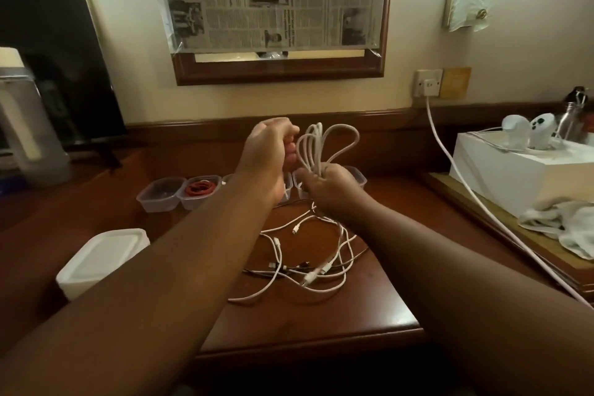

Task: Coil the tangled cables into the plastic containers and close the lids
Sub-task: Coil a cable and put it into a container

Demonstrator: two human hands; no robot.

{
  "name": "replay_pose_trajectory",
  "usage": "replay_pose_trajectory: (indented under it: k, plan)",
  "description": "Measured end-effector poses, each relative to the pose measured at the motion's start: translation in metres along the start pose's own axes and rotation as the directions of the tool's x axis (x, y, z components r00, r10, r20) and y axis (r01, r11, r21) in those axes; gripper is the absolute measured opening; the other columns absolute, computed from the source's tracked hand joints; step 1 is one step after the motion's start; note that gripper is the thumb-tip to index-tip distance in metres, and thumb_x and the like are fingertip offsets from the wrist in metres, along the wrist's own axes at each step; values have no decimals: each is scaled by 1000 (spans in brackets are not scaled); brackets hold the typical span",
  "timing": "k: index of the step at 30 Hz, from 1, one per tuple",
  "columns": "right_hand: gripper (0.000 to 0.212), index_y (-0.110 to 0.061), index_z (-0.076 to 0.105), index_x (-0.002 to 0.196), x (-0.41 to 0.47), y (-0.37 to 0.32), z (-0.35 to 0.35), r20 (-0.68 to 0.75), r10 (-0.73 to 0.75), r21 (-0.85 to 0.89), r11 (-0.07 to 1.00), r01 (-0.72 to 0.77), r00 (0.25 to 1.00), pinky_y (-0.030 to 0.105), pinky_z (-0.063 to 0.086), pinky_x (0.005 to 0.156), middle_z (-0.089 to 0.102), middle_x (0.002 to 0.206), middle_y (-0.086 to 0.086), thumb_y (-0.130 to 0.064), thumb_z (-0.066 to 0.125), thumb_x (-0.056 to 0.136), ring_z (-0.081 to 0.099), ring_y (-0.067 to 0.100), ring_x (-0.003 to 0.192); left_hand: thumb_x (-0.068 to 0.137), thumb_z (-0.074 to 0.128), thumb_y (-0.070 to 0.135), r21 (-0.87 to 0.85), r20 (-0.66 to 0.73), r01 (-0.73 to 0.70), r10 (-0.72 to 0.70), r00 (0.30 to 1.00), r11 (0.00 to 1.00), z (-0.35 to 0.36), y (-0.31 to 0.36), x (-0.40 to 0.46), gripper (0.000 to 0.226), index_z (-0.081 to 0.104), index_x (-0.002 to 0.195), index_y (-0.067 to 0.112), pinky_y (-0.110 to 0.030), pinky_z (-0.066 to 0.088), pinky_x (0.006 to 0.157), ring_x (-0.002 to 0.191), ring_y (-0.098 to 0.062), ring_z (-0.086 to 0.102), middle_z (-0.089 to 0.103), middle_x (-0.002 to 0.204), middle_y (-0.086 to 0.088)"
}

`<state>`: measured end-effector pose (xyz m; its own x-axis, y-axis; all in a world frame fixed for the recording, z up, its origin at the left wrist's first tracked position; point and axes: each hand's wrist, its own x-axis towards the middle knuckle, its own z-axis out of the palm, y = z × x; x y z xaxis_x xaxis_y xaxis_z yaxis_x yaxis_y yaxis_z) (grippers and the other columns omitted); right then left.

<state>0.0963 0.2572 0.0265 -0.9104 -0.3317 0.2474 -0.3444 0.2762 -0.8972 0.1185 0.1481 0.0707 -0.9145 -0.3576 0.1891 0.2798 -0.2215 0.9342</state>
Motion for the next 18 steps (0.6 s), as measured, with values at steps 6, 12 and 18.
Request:
replay_pose_trajectory:
  k: [6, 12, 18]
  plan:
    - [32, -10, 61, 99, 5, -1, -8, -111, 228, 602, 790, -118, 967, 45, 58, 86, 68, 93, 10, -40, 48, 102, 68, 25, 89, 97, 58, 34, 573, 304, 11, -225, 926, 819, -27, -42, -16, 23, 54, 117, 25, -39, 52, 84, 99, -22, 63, 66, 108, -6]
    - [39, -6, 66, 105, 1, 6, -6, -173, 231, 486, 866, -122, 957, 46, 56, 88, 71, 99, 13, -39, 46, 102, 68, 29, 97, 104, 43, 37, 821, 453, -285, -260, 853, 496, -42, -60, -27, 23, 60, 96, 25, -37, 51, 76, 84, -21, 59, 64, 96, -5]
    - [24, -9, 65, 100, -11, 28, -17, -116, 77, 111, 992, -64, 990, 27, 53, 63, 68, 85, 6, -31, 54, 100, 64, 13, 73, 102, 47, 41, 814, 578, -577, -182, 796, 63, -67, -37, -33, 25, 64, 98, 23, -28, 48, 69, 76, -8, 57, 58, 83, 10]
